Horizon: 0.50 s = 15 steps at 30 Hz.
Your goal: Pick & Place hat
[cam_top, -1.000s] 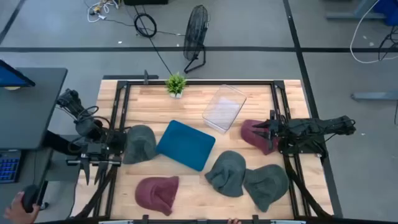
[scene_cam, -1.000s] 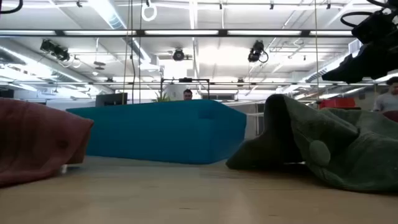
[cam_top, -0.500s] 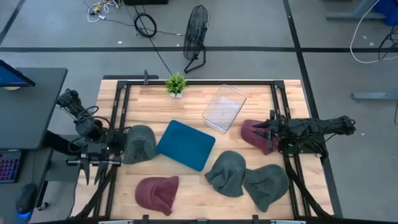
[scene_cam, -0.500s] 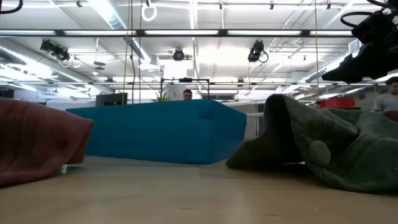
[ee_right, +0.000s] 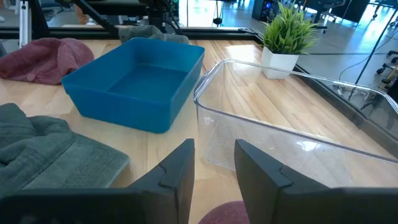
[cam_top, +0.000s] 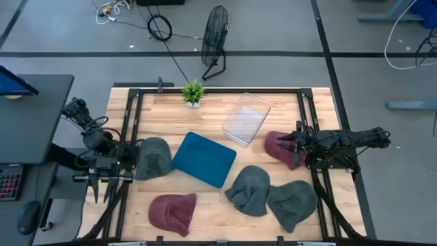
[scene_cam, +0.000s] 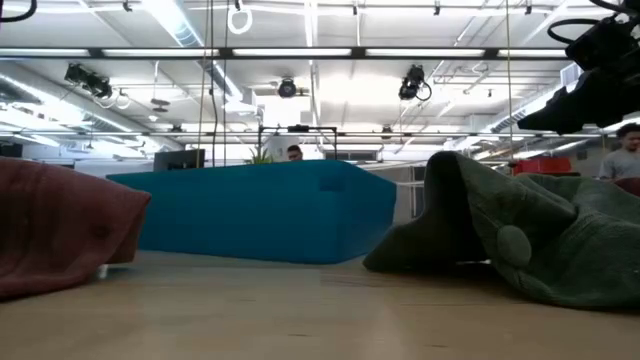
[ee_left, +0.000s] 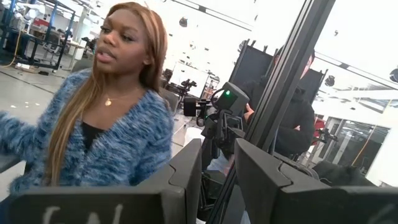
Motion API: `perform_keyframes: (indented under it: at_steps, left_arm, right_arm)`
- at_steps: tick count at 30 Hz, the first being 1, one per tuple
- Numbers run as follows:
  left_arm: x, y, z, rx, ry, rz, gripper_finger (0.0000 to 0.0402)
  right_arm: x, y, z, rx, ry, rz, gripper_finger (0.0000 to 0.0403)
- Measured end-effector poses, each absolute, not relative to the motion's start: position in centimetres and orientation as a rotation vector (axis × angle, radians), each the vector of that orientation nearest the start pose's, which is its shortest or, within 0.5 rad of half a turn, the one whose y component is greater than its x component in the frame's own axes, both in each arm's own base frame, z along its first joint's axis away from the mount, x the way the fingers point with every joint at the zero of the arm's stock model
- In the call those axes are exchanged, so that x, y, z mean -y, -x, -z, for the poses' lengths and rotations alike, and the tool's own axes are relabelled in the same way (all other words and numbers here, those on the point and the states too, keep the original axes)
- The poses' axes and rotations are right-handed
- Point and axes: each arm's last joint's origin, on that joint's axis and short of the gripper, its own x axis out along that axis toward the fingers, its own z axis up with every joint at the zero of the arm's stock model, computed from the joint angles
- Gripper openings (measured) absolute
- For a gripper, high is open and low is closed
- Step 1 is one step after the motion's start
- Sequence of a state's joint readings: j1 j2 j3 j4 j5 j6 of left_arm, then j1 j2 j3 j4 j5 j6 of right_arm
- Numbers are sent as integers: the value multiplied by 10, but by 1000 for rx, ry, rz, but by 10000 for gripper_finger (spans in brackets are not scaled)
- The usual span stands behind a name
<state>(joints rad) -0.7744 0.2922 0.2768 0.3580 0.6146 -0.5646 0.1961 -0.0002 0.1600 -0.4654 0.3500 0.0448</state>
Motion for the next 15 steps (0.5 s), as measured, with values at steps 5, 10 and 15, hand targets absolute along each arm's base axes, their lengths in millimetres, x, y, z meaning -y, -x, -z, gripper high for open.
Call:
perform_keyframes:
  at_steps: [5,10,15]
  left_arm:
    - [81,-59,-267,-9,476,1440,101]
    - [80,-60,-270,285,183,1377,101]
    - [79,-60,-270,479,-53,1317,101]
  right_arm:
    - [-6,-79,-173,-291,38,159,121]
    - [-5,-79,-174,-288,91,158,121]
    - [-5,-79,-174,-288,91,159,121]
